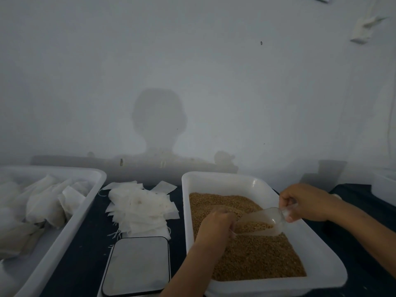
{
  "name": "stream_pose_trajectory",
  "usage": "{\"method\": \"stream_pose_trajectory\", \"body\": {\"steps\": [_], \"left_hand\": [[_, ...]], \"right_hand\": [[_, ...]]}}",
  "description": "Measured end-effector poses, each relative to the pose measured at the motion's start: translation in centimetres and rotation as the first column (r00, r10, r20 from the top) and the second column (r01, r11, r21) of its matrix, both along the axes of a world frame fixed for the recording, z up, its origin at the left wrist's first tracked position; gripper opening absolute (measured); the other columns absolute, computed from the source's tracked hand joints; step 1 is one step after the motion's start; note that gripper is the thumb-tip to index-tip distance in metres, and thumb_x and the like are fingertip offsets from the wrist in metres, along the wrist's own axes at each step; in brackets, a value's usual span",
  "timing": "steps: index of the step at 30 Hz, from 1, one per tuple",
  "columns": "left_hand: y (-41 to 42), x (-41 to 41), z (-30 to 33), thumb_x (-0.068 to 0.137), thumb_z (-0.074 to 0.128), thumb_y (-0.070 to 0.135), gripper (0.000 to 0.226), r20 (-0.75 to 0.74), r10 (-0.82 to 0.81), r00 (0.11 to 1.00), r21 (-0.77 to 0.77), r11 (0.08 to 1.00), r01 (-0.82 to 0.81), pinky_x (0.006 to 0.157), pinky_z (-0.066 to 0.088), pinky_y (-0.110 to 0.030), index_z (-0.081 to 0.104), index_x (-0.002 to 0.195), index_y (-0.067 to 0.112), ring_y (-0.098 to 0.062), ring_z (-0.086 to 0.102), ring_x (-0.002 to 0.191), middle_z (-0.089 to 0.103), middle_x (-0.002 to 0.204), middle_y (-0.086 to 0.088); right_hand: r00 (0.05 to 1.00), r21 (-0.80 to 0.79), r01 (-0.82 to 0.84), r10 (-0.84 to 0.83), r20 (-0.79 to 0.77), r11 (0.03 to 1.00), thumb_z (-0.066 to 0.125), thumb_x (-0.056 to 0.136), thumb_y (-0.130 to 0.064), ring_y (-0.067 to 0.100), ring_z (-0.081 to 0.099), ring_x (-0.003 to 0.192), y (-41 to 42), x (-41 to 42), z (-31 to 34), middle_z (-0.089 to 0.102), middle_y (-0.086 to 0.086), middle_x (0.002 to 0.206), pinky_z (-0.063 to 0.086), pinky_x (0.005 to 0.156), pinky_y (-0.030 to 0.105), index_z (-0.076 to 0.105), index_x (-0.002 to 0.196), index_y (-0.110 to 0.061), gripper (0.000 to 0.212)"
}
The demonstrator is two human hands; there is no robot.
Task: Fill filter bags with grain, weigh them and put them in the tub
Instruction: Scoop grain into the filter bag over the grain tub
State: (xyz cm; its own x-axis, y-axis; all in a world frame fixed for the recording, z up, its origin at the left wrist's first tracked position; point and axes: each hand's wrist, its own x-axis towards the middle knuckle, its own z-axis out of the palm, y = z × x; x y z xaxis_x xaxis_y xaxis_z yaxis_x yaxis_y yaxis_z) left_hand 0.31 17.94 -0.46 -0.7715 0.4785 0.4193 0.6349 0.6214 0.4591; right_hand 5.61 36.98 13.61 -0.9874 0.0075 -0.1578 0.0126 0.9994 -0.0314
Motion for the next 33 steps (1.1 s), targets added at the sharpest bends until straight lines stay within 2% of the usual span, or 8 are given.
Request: {"method": "stream_pose_trajectory", "body": {"steps": [8, 15, 16, 20, 23, 25, 28, 33], "left_hand": [[0.0, -0.1, 0.0, 0.084, 0.065, 0.013, 0.010, -0.001, -0.024, 1.000, 0.016, 1.000, 0.024, 0.070, 0.030, -0.019, 0.062, 0.090, 0.005, -0.007, 0.037, 0.090, 0.052, 0.097, 0.000], [0.3, -0.4, -0.1, 0.086, 0.062, 0.010, 0.006, 0.053, 0.003, 0.999, 0.080, 0.997, -0.007, 0.062, 0.028, -0.006, 0.060, 0.086, 0.005, -0.007, 0.038, 0.087, 0.053, 0.097, 0.000], [0.2, -0.5, -0.1, 0.085, 0.062, 0.010, 0.005, 0.068, 0.013, 0.998, 0.100, 0.995, -0.020, 0.061, 0.027, -0.004, 0.058, 0.082, 0.009, -0.007, 0.039, 0.085, 0.053, 0.094, 0.003], [0.1, -0.6, -0.3, 0.084, 0.063, 0.005, 0.042, 0.189, 0.048, 0.981, 0.262, 0.960, -0.097, 0.058, 0.029, -0.009, 0.035, 0.062, 0.028, -0.001, 0.039, 0.069, 0.041, 0.074, 0.014], [-0.3, -0.7, 0.1, 0.087, 0.061, 0.006, 0.035, 0.336, 0.017, 0.942, 0.448, 0.876, -0.176, 0.059, 0.032, -0.010, 0.041, 0.066, 0.025, 0.002, 0.042, 0.069, 0.049, 0.076, 0.011], [-0.6, -0.7, 0.5, 0.088, 0.061, 0.008, 0.028, 0.387, -0.027, 0.922, 0.541, 0.816, -0.203, 0.063, 0.035, -0.014, 0.046, 0.069, 0.022, -0.003, 0.045, 0.071, 0.051, 0.077, 0.008], [-0.8, -0.7, 0.7, 0.088, 0.061, 0.010, 0.025, 0.402, -0.043, 0.914, 0.574, 0.790, -0.215, 0.066, 0.037, -0.018, 0.047, 0.071, 0.021, -0.005, 0.046, 0.073, 0.052, 0.077, 0.008], [-0.9, -0.7, 0.7, 0.087, 0.062, 0.011, 0.023, 0.383, -0.060, 0.922, 0.584, 0.789, -0.192, 0.067, 0.037, -0.017, 0.049, 0.071, 0.020, -0.004, 0.048, 0.075, 0.054, 0.078, 0.009]], "right_hand": [[1.000, 0.053, 0.000, 0.001, -0.021, 0.999, 0.073, 0.078, -0.019, 0.008, 0.060, 0.092, -0.2, 0.1, 0.4, 0.066, -0.007, 0.096, 0.050, 0.088, 0.034, 0.063, 0.080, -0.024, 0.012], [1.000, -0.018, -0.002, 0.002, 0.000, 1.000, 0.072, 0.080, -0.018, 0.011, 0.060, 0.092, 0.4, 0.1, 0.0, 0.062, -0.007, 0.090, 0.050, 0.088, 0.034, 0.062, 0.082, -0.021, 0.011], [1.000, -0.039, 0.001, -0.001, 0.002, 0.999, 0.071, 0.081, -0.017, 0.012, 0.060, 0.092, 0.6, 0.2, -0.2, 0.062, -0.006, 0.091, 0.050, 0.088, 0.033, 0.062, 0.084, -0.020, 0.010], [0.999, -0.244, 0.053, -0.048, 0.027, 0.968, 0.065, 0.087, -0.015, 0.010, 0.058, 0.082, 1.5, 0.8, -1.3, 0.060, 0.001, 0.093, 0.048, 0.075, 0.025, 0.058, 0.089, -0.013, 0.007], [0.990, -0.389, 0.129, -0.141, -0.001, 0.912, 0.056, 0.092, -0.015, 0.015, 0.060, 0.085, 1.6, 1.0, -2.7, 0.062, 0.006, 0.094, 0.045, 0.071, 0.024, 0.055, 0.095, -0.007, 0.009], [0.979, -0.407, 0.162, -0.197, -0.044, 0.899, 0.051, 0.095, -0.015, 0.020, 0.061, 0.089, 1.2, 0.7, -4.1, 0.061, 0.009, 0.097, 0.044, 0.074, 0.026, 0.052, 0.096, -0.004, 0.011], [0.969, -0.373, 0.160, -0.217, -0.115, 0.914, 0.046, 0.096, -0.016, 0.016, 0.053, 0.082, 0.3, -0.4, -6.7, 0.059, 0.012, 0.099, 0.042, 0.071, 0.027, 0.049, 0.092, -0.009, 0.009], [0.956, -0.363, 0.163, -0.238, -0.170, 0.917, 0.045, 0.097, -0.015, 0.007, 0.042, 0.067, -1.0, -2.8, -11.2, 0.045, -0.002, 0.079, 0.034, 0.057, 0.018, 0.037, 0.075, -0.020, 0.024]]}}
